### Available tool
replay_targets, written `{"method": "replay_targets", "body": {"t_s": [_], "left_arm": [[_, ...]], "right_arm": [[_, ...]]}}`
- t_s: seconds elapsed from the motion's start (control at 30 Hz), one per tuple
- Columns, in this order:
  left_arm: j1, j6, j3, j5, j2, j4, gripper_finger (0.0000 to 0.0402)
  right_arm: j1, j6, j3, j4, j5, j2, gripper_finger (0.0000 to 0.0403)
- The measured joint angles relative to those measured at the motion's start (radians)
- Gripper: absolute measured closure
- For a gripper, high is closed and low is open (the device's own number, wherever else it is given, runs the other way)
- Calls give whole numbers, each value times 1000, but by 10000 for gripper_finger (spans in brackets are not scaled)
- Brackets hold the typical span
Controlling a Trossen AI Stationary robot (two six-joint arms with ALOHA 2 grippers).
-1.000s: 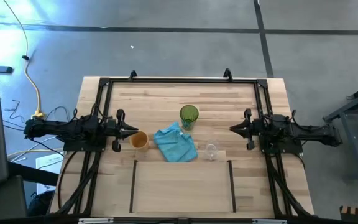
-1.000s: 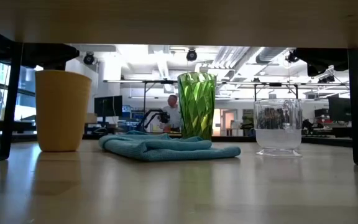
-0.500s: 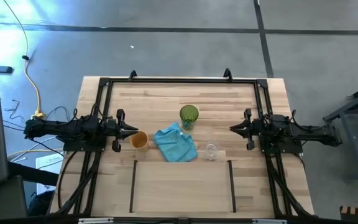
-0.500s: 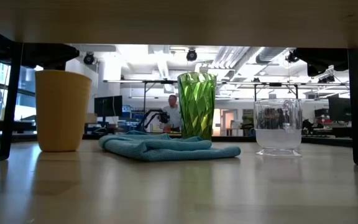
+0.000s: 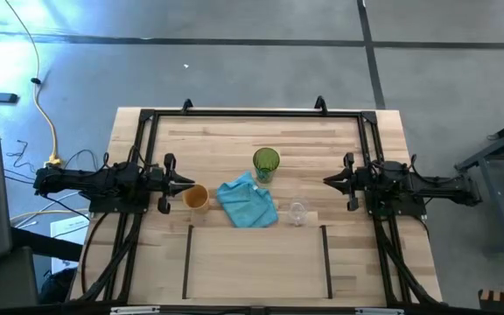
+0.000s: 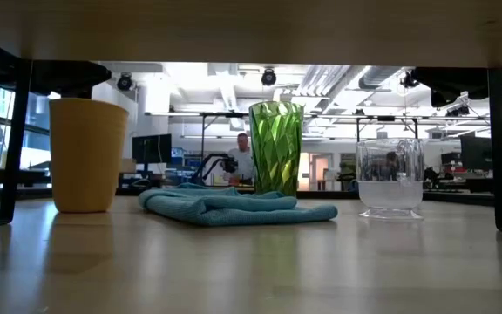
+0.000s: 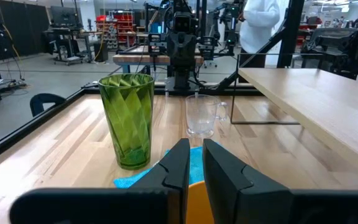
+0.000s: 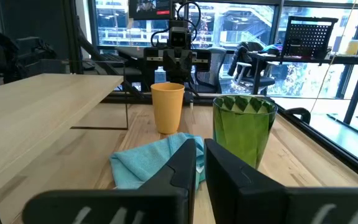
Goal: Stack small to large cups/mugs on shelf
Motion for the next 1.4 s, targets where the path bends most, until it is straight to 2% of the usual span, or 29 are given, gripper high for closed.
{"method": "replay_targets", "body": {"t_s": [0.57,0.97,1.4], "left_arm": [[0,0,0,0,0,0,366],[0,9,0,0,0,7,366],[0,0,0,0,0,25,366]], "right_arm": [[0,-13,0,5,0,0,379],[0,180,0,8,0,0,379],[-2,122,0,8,20,0,379]]}}
